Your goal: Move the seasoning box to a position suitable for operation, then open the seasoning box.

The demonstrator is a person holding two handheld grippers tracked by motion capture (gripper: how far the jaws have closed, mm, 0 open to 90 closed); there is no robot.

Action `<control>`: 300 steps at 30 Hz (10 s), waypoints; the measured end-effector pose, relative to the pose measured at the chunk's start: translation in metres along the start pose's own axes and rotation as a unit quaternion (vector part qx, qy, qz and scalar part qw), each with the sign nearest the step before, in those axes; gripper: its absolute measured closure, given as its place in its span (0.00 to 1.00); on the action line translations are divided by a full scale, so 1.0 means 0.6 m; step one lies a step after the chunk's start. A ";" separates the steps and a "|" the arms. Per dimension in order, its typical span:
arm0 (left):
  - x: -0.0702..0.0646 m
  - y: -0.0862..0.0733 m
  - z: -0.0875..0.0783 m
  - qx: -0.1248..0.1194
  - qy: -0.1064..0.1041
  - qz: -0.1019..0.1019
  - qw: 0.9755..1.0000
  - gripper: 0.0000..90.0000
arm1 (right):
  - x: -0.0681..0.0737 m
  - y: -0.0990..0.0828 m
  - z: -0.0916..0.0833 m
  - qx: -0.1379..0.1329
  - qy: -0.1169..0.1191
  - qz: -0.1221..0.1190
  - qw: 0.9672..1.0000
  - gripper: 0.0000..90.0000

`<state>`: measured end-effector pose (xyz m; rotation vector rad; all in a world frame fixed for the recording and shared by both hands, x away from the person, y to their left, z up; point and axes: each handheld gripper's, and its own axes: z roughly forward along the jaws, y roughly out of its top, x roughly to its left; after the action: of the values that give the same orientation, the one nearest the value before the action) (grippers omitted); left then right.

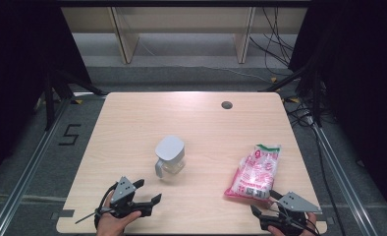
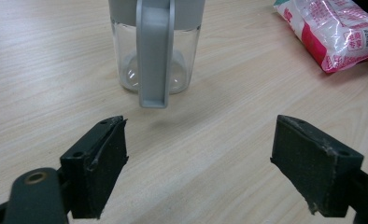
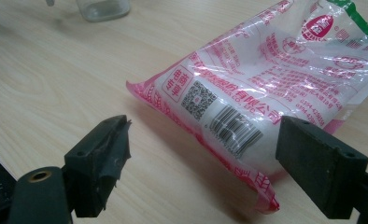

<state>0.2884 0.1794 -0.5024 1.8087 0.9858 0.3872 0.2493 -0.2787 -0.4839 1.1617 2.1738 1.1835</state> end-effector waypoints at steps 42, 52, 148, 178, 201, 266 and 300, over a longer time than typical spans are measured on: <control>0.010 0.048 0.052 -0.012 0.032 0.049 0.998 0.46 | -0.001 0.000 0.003 0.003 -0.008 -0.001 1.000 0.21; 0.020 0.058 0.077 -0.024 0.064 0.093 0.993 0.69 | -0.001 0.000 0.006 -0.004 0.002 -0.010 1.000 0.21; -0.022 0.064 0.127 -0.024 -0.022 0.124 0.992 0.77 | 0.002 0.000 0.005 0.006 0.006 -0.012 1.000 0.21; -0.016 0.102 0.065 -0.029 -0.047 0.133 0.990 0.48 | 0.002 0.000 0.005 0.004 0.004 -0.014 1.000 0.21; -0.041 0.144 0.062 -0.051 -0.043 0.158 0.985 0.97 | -0.001 -0.003 0.006 0.001 0.009 -0.003 1.000 0.21; -0.039 0.135 0.087 -0.087 -0.034 0.087 0.992 0.99 | 0.009 -0.001 0.003 0.016 0.008 -0.009 1.000 0.24; -0.004 0.154 0.078 -0.090 0.000 0.263 0.961 0.99 | 0.023 0.041 0.028 -0.035 0.041 -0.073 0.996 0.30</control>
<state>0.3587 0.1329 -0.4418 1.8828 0.4362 0.7761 0.2644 -0.2521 -0.4724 0.9243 2.2162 1.2531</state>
